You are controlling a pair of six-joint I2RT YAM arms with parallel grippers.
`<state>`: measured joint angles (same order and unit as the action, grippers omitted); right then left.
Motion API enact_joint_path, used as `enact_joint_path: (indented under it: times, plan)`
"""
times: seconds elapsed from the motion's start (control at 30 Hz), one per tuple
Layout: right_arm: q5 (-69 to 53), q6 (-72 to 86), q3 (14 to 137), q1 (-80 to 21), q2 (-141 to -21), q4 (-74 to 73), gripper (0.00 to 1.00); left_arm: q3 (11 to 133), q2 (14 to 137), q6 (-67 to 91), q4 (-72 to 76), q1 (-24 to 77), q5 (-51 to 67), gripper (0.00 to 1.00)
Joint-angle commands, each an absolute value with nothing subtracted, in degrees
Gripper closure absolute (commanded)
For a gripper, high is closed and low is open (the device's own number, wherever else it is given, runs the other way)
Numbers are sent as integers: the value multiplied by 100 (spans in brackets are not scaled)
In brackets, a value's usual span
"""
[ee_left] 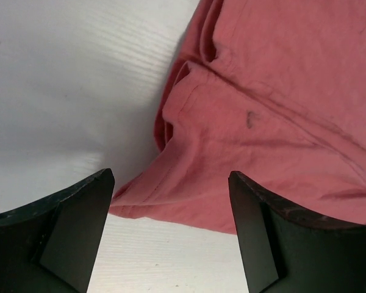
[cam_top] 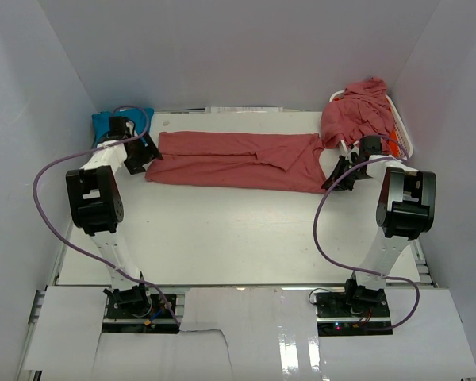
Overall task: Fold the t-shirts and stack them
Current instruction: Fold the other side of the tshirt into a rectangle
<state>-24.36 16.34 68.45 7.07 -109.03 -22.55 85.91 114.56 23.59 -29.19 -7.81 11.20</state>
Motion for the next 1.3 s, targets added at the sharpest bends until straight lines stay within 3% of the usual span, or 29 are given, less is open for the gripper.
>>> enact_joint_path:
  times: [0.0,0.17,0.27,0.73,0.93,1.13,1.27]
  plan:
    - [-2373,1652,7049,738,-10731,-2355,92,8464,11241,2119,-3015,-826,1283,14]
    - [-2364,1652,7093,738,-10740,-2364,92,8420,11320,1987,-3190,-826,1160,15]
    - [-2355,1652,7093,738,-10749,-2373,92,8481,11461,1907,-3375,-835,1107,23]
    - [-2355,1626,7102,738,-10740,-2408,92,8701,11926,1775,-3682,-835,1037,39]
    - [-2373,1591,7154,738,-10740,-2487,92,9043,12339,1810,-3911,-826,1011,72]
    - [-2373,1556,7189,729,-10653,-2698,92,9342,12542,1846,-4078,-774,993,92]
    - [-2338,1521,7189,712,-10591,-2900,92,9343,12498,1872,-4279,-738,967,96]
